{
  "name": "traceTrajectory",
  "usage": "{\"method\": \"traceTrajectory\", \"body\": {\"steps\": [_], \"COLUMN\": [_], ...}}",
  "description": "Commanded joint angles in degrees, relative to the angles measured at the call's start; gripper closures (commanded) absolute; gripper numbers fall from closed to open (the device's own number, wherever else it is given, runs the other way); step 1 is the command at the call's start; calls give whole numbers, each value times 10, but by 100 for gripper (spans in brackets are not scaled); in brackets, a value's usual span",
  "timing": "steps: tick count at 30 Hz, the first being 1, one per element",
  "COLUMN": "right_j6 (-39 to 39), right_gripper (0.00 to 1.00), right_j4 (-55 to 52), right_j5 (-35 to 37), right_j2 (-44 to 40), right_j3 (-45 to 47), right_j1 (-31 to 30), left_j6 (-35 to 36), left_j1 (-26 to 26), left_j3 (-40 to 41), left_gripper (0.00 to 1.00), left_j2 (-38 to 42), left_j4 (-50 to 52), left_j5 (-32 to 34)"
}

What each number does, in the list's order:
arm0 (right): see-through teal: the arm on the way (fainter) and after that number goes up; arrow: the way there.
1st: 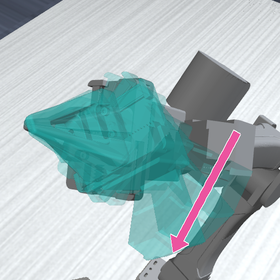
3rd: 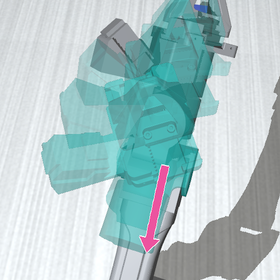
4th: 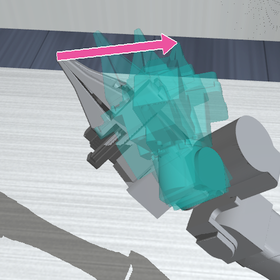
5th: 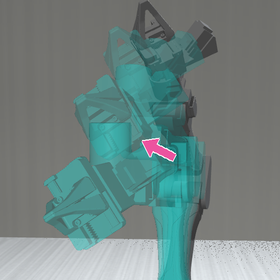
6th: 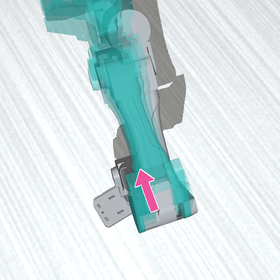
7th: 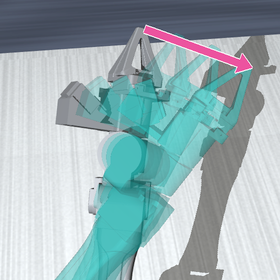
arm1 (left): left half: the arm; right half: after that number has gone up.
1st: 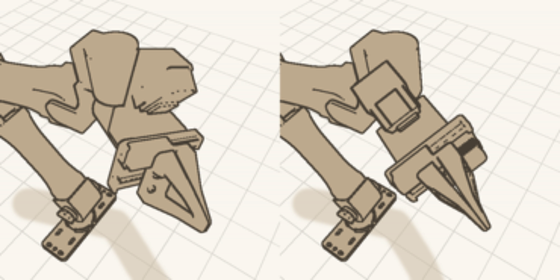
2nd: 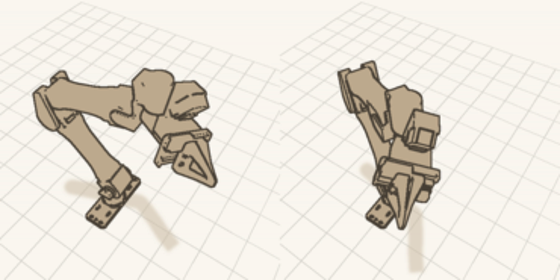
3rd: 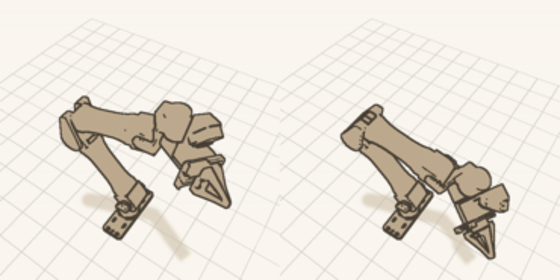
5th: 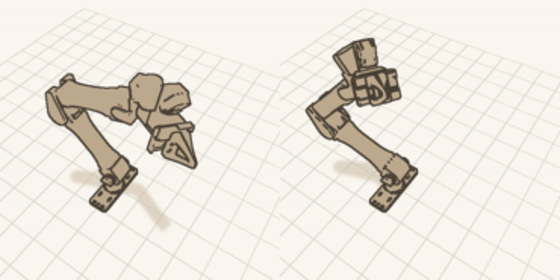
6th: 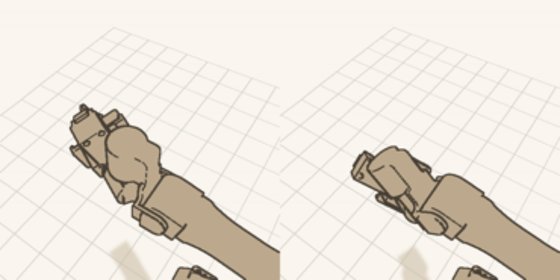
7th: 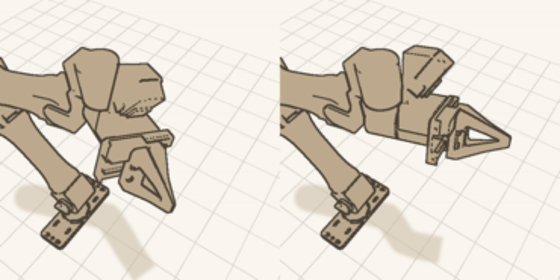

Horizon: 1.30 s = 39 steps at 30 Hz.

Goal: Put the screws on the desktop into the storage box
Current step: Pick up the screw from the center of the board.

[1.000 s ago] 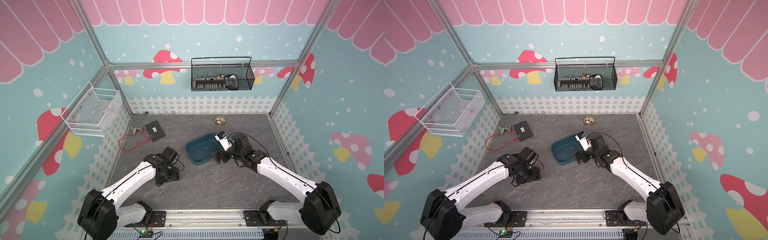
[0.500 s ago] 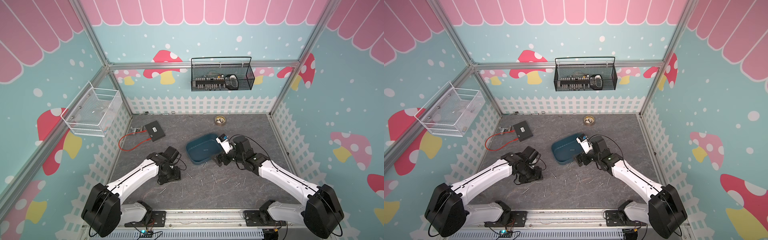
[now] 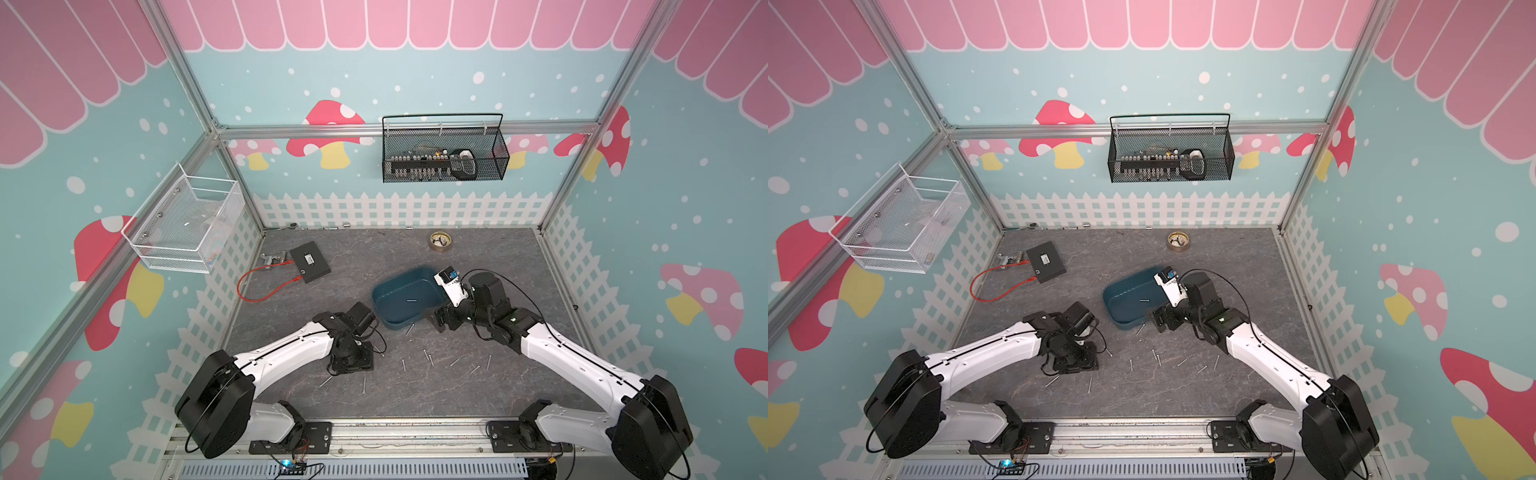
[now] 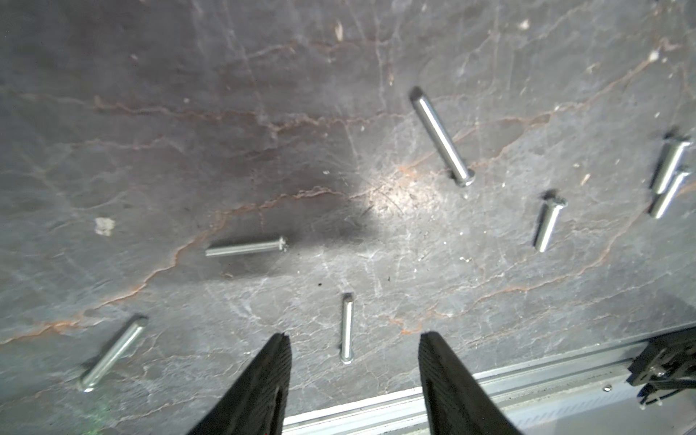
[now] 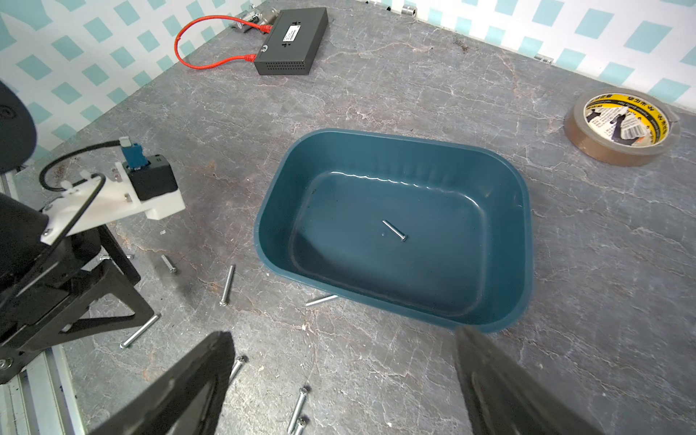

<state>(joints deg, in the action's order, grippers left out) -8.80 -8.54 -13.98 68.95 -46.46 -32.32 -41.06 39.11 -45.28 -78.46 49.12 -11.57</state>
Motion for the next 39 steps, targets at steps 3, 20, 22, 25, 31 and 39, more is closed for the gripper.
{"method": "traceTrajectory", "body": {"steps": [3,20,22,25,31,39], "right_j6": [-8,-8,-8,-8,-8,-4], "right_gripper": [4,3,4,4,3,3], "right_j4": [2,-9,-10,-11,-14,-21], "right_j5": [6,17,18,17,20,30], "right_j2": [-9,-18,-19,-19,-19,-18], "right_j3": [6,4,4,4,5,2], "right_j1": [-2,-2,-2,-2,-2,-2], "left_j6": [-22,-53,-56,-61,-64,-80], "left_j1": [35,77,78,77,78,78], "left_j3": [20,44,47,53,63,77], "left_gripper": [48,65,67,72,79,85], "left_j2": [-14,-46,-46,-46,-46,-46], "left_j4": [-19,-49,-53,-56,-62,-64], "left_j5": [-11,11,14,21,28,64]}}
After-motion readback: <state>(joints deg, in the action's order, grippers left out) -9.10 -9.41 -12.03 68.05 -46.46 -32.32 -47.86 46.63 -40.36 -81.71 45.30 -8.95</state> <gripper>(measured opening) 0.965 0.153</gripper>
